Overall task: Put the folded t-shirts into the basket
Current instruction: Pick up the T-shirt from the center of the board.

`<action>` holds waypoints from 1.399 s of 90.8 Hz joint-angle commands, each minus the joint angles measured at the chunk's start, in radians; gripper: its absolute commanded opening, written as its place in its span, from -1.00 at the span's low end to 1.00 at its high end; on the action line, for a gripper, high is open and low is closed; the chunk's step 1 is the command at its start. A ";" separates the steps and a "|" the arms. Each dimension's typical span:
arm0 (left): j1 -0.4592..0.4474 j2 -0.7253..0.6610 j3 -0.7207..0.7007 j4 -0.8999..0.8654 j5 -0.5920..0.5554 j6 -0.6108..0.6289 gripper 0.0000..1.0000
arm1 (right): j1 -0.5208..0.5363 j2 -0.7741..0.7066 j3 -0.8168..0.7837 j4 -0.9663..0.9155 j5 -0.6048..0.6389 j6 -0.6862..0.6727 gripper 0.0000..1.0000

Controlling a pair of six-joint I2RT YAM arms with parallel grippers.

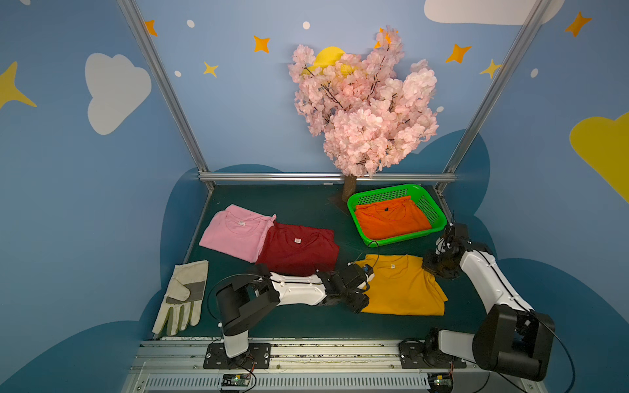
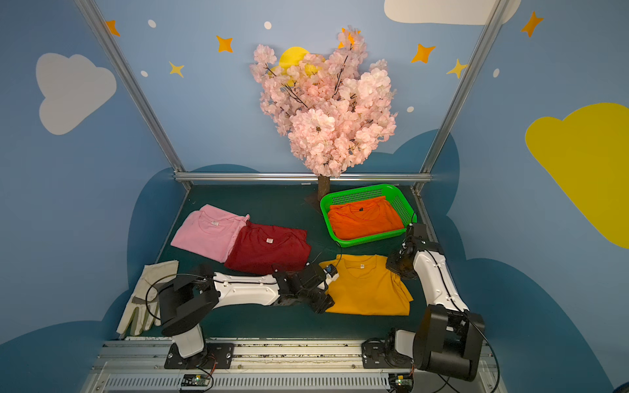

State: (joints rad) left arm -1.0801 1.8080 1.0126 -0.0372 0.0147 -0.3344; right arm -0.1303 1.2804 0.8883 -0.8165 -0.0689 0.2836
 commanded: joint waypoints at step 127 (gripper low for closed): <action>0.083 -0.030 0.055 0.264 0.045 -0.093 -0.96 | 0.044 -0.199 0.009 0.057 0.080 -0.051 -1.00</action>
State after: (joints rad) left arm -0.9901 1.8847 1.1000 0.1143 0.0139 -0.3847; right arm -0.0872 1.1748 0.8742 -0.7784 -0.0357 0.2653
